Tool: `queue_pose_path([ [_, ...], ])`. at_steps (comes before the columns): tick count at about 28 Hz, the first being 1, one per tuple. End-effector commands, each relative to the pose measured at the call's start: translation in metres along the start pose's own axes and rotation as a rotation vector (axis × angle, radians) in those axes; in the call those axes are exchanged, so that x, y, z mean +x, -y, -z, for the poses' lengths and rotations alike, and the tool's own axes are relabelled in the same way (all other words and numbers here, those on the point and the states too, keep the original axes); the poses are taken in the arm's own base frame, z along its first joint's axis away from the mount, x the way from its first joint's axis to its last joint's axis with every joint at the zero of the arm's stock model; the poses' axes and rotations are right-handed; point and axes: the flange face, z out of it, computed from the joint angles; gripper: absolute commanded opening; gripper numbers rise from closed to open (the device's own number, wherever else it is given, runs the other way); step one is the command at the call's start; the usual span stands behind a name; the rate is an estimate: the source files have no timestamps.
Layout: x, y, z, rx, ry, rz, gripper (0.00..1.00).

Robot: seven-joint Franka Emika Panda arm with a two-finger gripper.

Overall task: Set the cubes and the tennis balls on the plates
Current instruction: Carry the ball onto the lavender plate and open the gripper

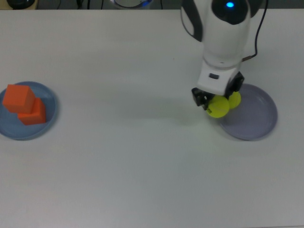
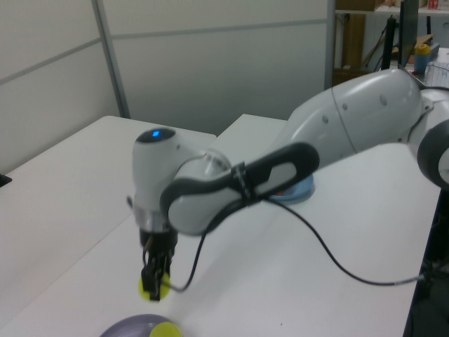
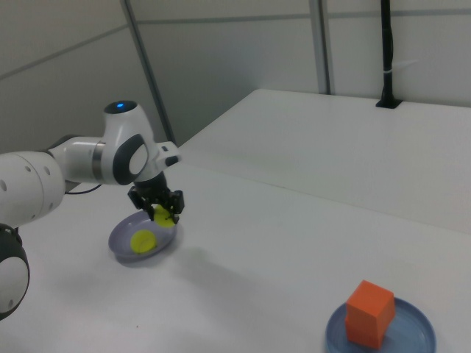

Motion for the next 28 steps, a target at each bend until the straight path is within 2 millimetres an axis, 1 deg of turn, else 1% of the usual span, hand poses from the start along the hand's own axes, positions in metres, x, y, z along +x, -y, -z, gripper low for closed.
queue_pose_path([
  [1,0.003,0.015,-0.014,-0.015,-0.024,0.056,0.00],
  [2,0.004,0.022,-0.021,-0.021,-0.025,0.070,0.00],
  [3,0.004,0.026,-0.022,-0.020,-0.031,0.077,0.00],
  [11,0.006,0.030,-0.032,-0.018,-0.043,0.086,0.00],
  [12,0.005,0.031,-0.034,-0.016,-0.040,0.086,0.14],
  [13,0.005,0.032,-0.035,-0.014,-0.038,0.085,0.31],
  [14,0.004,0.032,-0.036,-0.013,-0.036,0.083,0.56],
  [15,0.004,0.032,-0.037,-0.012,-0.035,0.079,0.91],
  [16,0.003,0.033,-0.037,-0.012,-0.032,0.078,1.00],
  [18,0.003,0.038,-0.038,-0.011,-0.030,0.068,1.00],
  [22,0.002,0.040,-0.037,-0.010,-0.031,0.056,1.00],
  [26,0.002,0.040,-0.027,-0.009,-0.036,0.049,1.00],
  [27,0.003,0.039,-0.021,-0.010,-0.040,0.041,1.00],
  [28,0.002,0.035,-0.001,-0.015,-0.054,0.022,1.00],
])
